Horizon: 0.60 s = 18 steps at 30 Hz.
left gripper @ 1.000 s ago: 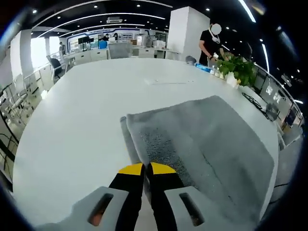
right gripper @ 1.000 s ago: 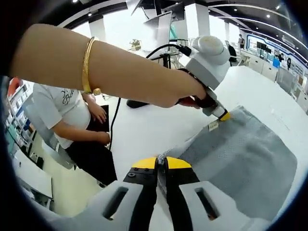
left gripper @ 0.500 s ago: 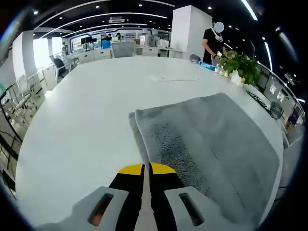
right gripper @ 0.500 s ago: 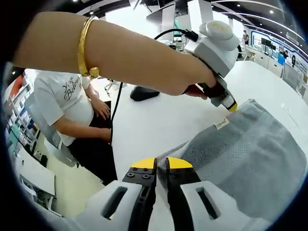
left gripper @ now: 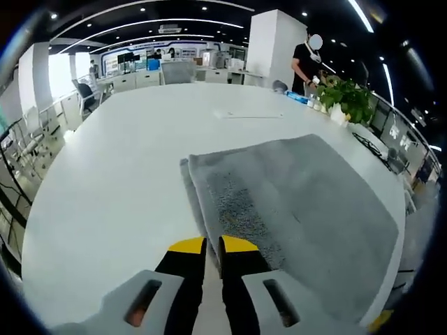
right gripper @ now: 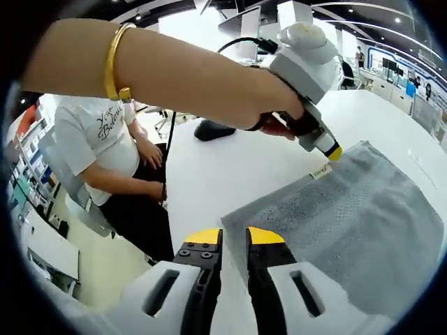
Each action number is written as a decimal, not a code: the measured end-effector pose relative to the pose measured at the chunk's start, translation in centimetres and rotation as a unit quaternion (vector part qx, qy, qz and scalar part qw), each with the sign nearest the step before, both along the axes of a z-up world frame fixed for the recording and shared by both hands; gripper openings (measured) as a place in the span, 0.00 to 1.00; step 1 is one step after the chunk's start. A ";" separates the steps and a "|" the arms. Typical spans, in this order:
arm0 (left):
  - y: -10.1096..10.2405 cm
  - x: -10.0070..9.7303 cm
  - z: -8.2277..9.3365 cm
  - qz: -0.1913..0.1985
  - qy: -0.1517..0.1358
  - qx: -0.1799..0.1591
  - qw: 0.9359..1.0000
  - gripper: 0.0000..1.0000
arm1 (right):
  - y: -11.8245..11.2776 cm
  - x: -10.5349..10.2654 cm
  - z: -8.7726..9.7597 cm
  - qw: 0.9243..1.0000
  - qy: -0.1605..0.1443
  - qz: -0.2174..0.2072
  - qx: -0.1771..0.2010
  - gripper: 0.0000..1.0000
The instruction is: Fold the towel on the table until its edges align and the towel forms a compact rectangular stack.
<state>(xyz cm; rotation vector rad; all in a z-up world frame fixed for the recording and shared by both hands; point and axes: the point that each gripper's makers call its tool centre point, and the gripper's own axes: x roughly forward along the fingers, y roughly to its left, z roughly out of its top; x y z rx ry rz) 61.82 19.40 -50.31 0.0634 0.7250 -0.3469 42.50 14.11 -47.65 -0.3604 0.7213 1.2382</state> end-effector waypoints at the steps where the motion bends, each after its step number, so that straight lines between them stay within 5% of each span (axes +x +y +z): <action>1: 0.0 -0.1 0.0 -0.002 0.001 0.001 1.000 0.09 | -0.2 0.3 0.0 1.000 -0.001 -0.004 -0.001 0.13; 13: -2.4 -2.9 0.1 -0.020 0.008 0.014 1.000 0.20 | -5.2 4.7 0.1 0.995 0.001 -0.101 -0.006 0.23; 18: -2.3 -3.9 -0.2 -0.015 0.026 0.032 0.999 0.25 | -9.0 6.6 -0.2 0.990 -0.002 -0.138 -0.019 0.23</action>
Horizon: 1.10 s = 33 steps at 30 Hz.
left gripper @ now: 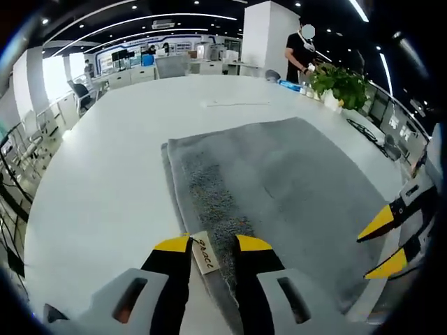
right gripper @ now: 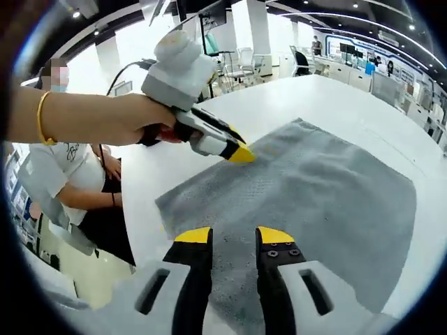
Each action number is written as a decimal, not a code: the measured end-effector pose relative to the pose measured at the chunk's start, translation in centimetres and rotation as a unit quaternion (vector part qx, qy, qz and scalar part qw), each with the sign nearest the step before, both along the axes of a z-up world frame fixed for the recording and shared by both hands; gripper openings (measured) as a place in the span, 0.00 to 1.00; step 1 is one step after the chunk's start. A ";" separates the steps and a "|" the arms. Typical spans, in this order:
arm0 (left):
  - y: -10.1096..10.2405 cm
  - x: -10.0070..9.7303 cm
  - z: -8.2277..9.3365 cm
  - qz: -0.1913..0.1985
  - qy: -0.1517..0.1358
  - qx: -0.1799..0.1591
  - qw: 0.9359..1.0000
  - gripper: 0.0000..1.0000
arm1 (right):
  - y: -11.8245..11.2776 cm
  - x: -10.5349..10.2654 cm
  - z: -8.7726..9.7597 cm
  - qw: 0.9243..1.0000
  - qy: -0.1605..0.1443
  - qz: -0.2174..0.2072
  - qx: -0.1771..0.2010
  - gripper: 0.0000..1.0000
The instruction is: Fold the towel on the table until its edges align and the towel forms a compact rectangular stack.
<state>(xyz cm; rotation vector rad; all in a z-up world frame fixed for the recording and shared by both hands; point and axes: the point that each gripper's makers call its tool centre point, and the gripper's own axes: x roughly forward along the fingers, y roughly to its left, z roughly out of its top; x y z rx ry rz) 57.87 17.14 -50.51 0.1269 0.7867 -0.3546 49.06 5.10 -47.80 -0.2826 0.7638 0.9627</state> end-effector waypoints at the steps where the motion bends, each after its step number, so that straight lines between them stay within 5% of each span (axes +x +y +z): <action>1: -0.1 -0.2 0.0 -0.001 -0.002 0.005 1.000 0.26 | -0.8 0.3 -0.2 1.000 0.003 -0.011 -0.003 0.23; 5: -0.3 -1.2 0.1 0.004 0.000 -0.003 1.000 0.26 | -4.2 1.8 -0.5 0.998 0.007 -0.061 -0.010 0.23; 13: -0.7 -3.4 -0.2 0.011 0.006 -0.004 1.000 0.26 | -7.8 3.0 -0.4 0.996 -0.005 -0.083 -0.019 0.23; 23: 0.6 -5.2 -0.7 0.028 -0.001 0.023 0.999 0.27 | -13.5 3.9 -1.2 0.991 -0.018 -0.117 -0.059 0.23; 33: -0.2 -6.8 -0.6 0.043 -0.003 0.007 0.999 0.27 | -17.2 3.3 -1.8 0.986 -0.024 -0.147 -0.077 0.26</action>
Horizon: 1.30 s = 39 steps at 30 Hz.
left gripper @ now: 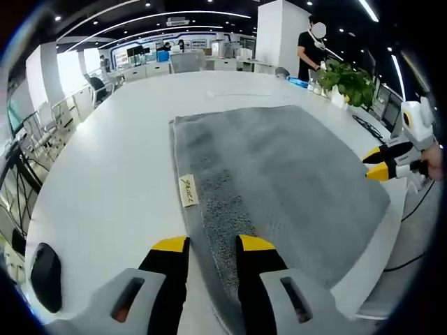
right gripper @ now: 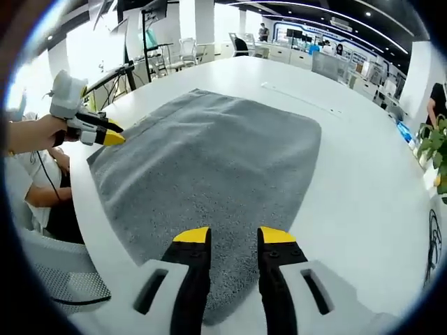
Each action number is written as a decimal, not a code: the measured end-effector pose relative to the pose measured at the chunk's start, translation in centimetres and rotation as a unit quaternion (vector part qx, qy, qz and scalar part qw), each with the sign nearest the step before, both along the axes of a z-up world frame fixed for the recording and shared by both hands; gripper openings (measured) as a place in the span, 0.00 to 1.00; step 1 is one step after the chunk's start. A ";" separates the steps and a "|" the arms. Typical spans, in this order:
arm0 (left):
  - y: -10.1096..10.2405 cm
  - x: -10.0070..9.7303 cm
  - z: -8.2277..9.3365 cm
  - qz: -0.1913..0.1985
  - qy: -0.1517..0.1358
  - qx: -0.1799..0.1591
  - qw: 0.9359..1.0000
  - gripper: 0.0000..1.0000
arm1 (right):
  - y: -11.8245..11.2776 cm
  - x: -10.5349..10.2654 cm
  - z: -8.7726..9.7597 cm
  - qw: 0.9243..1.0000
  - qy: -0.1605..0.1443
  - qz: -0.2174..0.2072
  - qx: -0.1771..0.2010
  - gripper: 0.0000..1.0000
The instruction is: Fold the towel on the table until its edges align and the towel forms a compact rectangular stack.
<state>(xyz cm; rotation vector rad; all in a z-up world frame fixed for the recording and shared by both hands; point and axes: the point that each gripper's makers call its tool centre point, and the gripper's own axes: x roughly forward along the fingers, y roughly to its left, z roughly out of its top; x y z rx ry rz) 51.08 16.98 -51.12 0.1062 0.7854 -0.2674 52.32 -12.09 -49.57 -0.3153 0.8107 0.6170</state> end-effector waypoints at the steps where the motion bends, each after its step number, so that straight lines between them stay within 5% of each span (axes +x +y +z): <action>1: -0.1 -0.3 -0.1 -0.001 0.000 -0.002 1.000 0.27 | -0.2 0.0 0.0 1.000 0.000 -0.004 0.002 0.27; 16: 0.2 -3.1 -0.5 0.055 0.007 -0.039 0.998 0.25 | -2.9 -0.4 -2.4 0.998 0.034 -0.046 0.016 0.21; 29: -0.3 -3.5 0.0 0.067 0.009 -0.033 0.997 0.22 | -2.5 -0.4 -2.4 0.996 0.045 -0.050 0.054 0.02; 39: -2.0 -3.1 0.0 0.055 0.015 0.002 0.998 0.10 | -3.7 -0.6 -1.3 0.994 0.030 -0.081 0.071 0.00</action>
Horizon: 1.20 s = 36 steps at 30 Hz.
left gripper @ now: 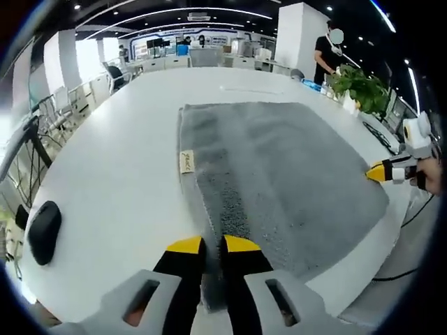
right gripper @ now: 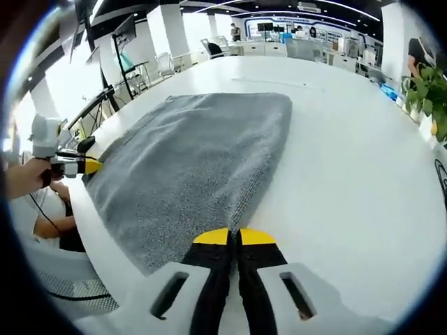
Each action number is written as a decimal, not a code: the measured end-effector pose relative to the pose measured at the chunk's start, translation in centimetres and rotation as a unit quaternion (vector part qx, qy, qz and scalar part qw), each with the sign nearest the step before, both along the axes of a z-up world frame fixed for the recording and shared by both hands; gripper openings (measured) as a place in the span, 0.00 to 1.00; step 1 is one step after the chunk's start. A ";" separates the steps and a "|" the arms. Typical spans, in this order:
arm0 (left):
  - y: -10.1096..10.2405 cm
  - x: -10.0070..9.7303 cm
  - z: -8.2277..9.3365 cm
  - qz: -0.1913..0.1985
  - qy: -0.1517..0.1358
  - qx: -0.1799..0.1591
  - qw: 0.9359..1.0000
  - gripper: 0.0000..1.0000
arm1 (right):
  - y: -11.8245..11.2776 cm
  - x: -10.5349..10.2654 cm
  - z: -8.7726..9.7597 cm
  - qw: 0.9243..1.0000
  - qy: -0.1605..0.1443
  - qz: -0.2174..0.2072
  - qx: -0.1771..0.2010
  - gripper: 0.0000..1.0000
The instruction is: Fold the towel on the table until its edges align and the towel forms a compact rectangular stack.
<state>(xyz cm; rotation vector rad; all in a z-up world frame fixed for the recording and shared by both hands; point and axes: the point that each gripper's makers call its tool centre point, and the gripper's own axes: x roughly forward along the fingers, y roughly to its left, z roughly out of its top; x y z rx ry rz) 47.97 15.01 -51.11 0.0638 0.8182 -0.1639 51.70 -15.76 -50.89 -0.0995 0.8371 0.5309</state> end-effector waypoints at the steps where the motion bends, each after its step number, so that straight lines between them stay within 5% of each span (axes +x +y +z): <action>1: -0.1 0.0 0.0 0.001 0.001 -0.002 1.000 0.09 | -0.3 0.1 -0.1 1.000 -0.002 -0.003 -0.002 0.00; 10: -3.2 0.6 -0.3 -0.026 0.000 -0.012 1.000 0.09 | -4.1 -0.3 0.0 0.999 -0.003 -0.031 -0.010 0.00; 24: -12.0 0.5 -0.3 -0.078 0.000 -0.057 0.995 0.08 | -12.5 -1.1 0.4 0.996 0.001 -0.086 -0.028 0.00; 36: -15.7 -0.5 -0.5 -0.127 0.008 -0.055 0.990 0.08 | -16.4 -1.9 0.3 0.994 0.001 -0.097 -0.044 0.00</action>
